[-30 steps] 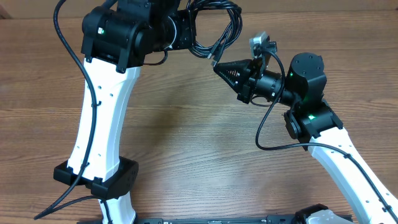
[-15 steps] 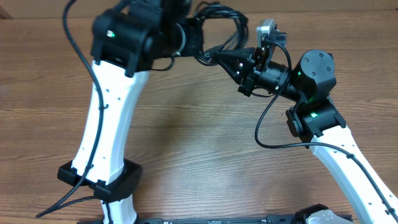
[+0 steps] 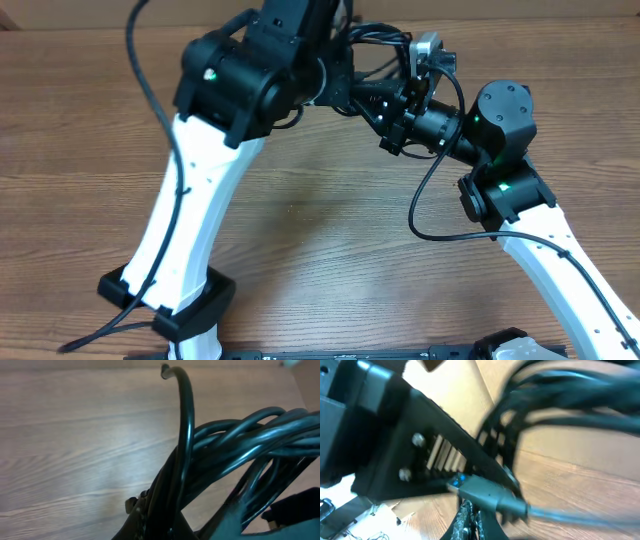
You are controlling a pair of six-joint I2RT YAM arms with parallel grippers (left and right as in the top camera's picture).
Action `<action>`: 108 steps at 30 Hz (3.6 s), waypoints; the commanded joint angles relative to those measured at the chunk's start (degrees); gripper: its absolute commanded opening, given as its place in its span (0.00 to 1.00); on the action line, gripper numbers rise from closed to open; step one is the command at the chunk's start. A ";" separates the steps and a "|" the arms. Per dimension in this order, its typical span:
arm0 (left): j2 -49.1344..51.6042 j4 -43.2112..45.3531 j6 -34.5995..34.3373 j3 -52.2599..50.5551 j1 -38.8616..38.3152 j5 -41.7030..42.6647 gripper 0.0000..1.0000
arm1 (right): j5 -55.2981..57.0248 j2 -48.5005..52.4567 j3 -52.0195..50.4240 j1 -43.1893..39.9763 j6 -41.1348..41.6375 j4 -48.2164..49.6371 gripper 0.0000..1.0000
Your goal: Untangle cables
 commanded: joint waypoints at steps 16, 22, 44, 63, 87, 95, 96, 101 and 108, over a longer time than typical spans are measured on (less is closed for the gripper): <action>-11.34 -2.62 -1.01 0.59 5.84 -3.78 0.04 | 7.39 -4.44 4.42 2.21 -4.92 -9.11 0.04; -11.32 -3.56 -0.70 0.59 5.84 -3.76 0.04 | 10.84 -3.98 4.42 2.19 -12.24 -14.58 0.22; -10.23 -3.58 -0.63 0.57 5.77 -6.71 0.04 | 10.54 -9.66 4.57 6.78 6.95 -13.05 0.04; -5.57 -3.76 -1.86 0.52 0.81 -5.44 0.04 | 11.06 -9.14 4.57 6.97 5.14 -15.30 0.04; -7.89 -5.97 -2.56 0.59 -9.75 -5.53 0.04 | 15.56 -1.55 4.52 6.49 2.36 -8.24 0.04; -10.32 -6.14 -3.56 1.64 -7.87 -13.75 0.04 | 15.56 -2.95 4.52 5.64 -0.44 -16.35 0.04; -10.84 -6.16 -3.56 1.99 -6.84 -14.23 0.04 | 15.61 -3.50 4.52 5.29 -0.46 -17.40 0.04; -14.14 -6.60 -3.50 2.51 0.20 -14.93 0.04 | 15.30 -7.52 4.52 2.60 -0.37 -20.28 0.04; -14.75 -7.34 -2.93 2.51 3.02 -13.62 0.04 | 14.58 -13.29 4.52 2.71 -4.07 -21.86 0.05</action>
